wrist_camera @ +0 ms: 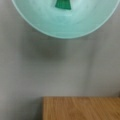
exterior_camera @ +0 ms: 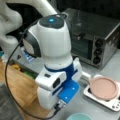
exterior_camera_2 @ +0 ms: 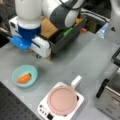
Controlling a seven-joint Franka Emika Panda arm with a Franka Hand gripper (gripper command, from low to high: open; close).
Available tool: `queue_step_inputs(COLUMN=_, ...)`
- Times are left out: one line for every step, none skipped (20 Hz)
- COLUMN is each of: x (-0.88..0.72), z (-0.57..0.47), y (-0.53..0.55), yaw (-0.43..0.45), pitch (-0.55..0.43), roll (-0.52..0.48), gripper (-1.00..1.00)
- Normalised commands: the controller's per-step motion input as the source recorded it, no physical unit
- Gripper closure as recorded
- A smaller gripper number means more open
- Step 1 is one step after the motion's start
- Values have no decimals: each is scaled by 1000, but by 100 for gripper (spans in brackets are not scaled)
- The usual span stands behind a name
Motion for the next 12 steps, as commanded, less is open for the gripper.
queue_step_inputs(x=373, z=-44, y=-171, yaw=58, pitch=151, roll=39, gripper=-100)
queue_step_inputs(x=354, z=-11, y=-158, yaw=43, pitch=129, roll=43, gripper=-100)
queue_step_inputs(x=319, z=38, y=-140, yaw=33, pitch=116, roll=44, gripper=-100)
queue_step_inputs(x=299, z=57, y=-134, yaw=29, pitch=107, roll=44, gripper=-100)
queue_step_inputs(x=280, z=69, y=-123, yaw=26, pitch=98, roll=46, gripper=-100)
queue_step_inputs(x=262, z=73, y=-109, yaw=20, pitch=89, roll=55, gripper=-100)
queue_step_inputs(x=249, z=44, y=-93, yaw=16, pitch=83, roll=53, gripper=-100)
queue_step_inputs(x=246, z=-2, y=-79, yaw=12, pitch=76, roll=54, gripper=-100)
queue_step_inputs(x=241, z=-24, y=-69, yaw=10, pitch=74, roll=54, gripper=-100)
queue_step_inputs(x=252, z=-72, y=-65, yaw=12, pitch=68, roll=57, gripper=-100)
queue_step_inputs(x=269, z=-124, y=-62, yaw=13, pitch=60, roll=59, gripper=-100)
queue_step_inputs(x=289, z=-169, y=-68, yaw=13, pitch=66, roll=57, gripper=-100)
